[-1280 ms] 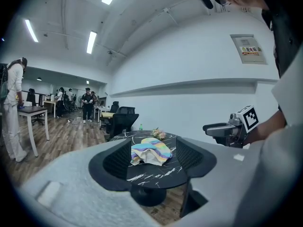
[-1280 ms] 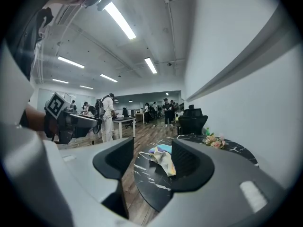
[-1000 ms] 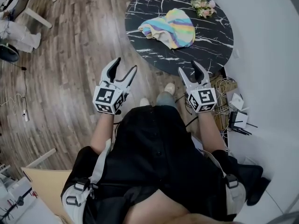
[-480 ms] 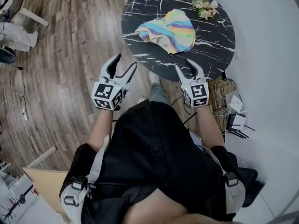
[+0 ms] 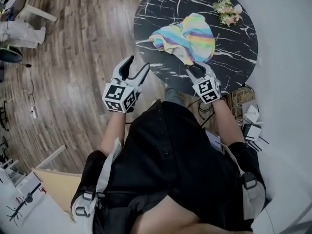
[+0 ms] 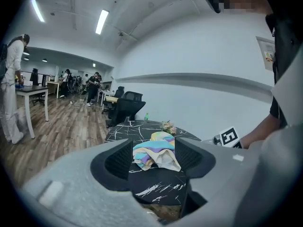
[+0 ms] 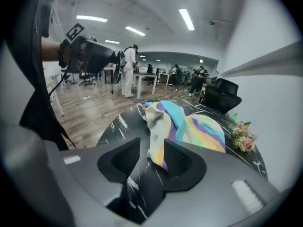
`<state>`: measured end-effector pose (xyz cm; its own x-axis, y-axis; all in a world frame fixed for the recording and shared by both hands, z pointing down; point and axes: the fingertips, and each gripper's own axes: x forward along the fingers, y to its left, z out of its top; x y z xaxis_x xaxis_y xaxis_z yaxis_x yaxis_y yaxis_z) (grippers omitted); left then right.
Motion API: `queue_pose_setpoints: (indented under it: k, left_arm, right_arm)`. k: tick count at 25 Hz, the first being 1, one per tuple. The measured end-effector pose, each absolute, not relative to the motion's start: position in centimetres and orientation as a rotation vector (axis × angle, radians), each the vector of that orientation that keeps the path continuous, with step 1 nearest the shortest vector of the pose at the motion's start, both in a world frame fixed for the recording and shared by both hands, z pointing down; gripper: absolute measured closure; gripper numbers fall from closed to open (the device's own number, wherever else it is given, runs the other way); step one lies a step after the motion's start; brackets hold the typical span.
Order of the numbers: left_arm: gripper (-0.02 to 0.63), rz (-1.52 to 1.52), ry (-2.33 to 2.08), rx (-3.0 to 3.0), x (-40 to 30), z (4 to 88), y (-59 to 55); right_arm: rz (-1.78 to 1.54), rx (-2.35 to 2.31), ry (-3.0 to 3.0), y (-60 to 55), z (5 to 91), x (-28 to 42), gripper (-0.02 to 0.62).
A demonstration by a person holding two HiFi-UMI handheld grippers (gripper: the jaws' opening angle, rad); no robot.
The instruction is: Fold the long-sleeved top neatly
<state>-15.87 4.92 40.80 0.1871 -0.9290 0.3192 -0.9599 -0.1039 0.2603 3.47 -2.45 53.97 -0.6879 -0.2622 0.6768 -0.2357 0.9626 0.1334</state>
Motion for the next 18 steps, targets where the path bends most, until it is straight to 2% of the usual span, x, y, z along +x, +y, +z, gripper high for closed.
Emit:
queue_pose_setpoints:
  k: [9, 18]
  left_arm:
    - [0.321, 0.121, -1.758, 1.978, -17.2, 43.0, 4.7]
    - [0.325, 0.157, -1.724, 1.921, -16.4, 45.6, 5.2]
  right_arm:
    - [-0.164, 0.152, -2.193, -3.4, 59.2, 2.8, 0.433]
    - [-0.43, 0.045, -2.053, -3.8, 62.3, 3.9, 0.453]
